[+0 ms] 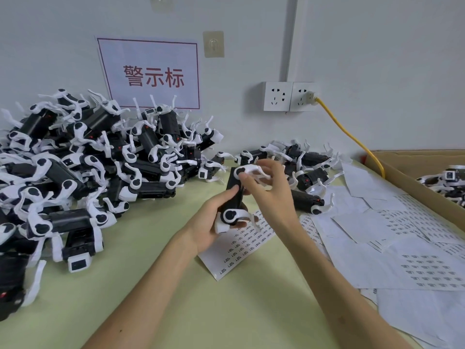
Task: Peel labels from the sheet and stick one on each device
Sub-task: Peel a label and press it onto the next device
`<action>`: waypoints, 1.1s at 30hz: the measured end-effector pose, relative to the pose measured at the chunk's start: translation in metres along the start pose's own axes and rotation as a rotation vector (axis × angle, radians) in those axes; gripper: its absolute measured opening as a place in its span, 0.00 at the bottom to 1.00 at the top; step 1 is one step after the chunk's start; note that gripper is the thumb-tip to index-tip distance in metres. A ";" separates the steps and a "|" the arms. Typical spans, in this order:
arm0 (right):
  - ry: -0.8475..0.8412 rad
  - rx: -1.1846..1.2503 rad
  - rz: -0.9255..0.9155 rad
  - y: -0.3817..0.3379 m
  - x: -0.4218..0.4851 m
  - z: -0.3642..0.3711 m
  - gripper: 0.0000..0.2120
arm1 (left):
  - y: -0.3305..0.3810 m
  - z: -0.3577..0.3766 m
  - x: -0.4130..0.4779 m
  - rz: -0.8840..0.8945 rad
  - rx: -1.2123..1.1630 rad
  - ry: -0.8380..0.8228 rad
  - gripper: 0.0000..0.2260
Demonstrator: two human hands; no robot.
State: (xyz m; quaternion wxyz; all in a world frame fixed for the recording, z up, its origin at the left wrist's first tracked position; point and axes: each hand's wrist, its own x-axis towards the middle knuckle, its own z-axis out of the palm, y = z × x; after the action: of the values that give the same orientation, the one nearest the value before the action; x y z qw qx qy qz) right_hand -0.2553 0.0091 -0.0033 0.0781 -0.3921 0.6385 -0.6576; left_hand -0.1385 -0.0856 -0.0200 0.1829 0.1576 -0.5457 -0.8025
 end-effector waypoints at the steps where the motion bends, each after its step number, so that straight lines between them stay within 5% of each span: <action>1: 0.027 -0.074 -0.045 0.001 -0.001 0.000 0.20 | 0.000 0.000 0.001 0.020 0.000 0.054 0.17; 7: 0.128 0.012 -0.137 -0.003 -0.003 -0.001 0.02 | 0.000 -0.007 0.006 0.138 -0.034 0.305 0.22; 16: -0.170 0.087 -0.070 -0.001 -0.003 0.004 0.05 | -0.008 -0.003 0.009 0.160 0.051 0.302 0.26; 33: -0.129 0.058 -0.052 -0.001 -0.003 0.005 0.07 | -0.014 0.007 0.008 0.331 0.242 0.272 0.28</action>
State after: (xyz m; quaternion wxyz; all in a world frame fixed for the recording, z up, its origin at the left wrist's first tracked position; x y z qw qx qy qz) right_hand -0.2495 0.0071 -0.0040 0.1132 -0.4475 0.6025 -0.6511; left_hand -0.1498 -0.0792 -0.0308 0.3635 0.1935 -0.6267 -0.6615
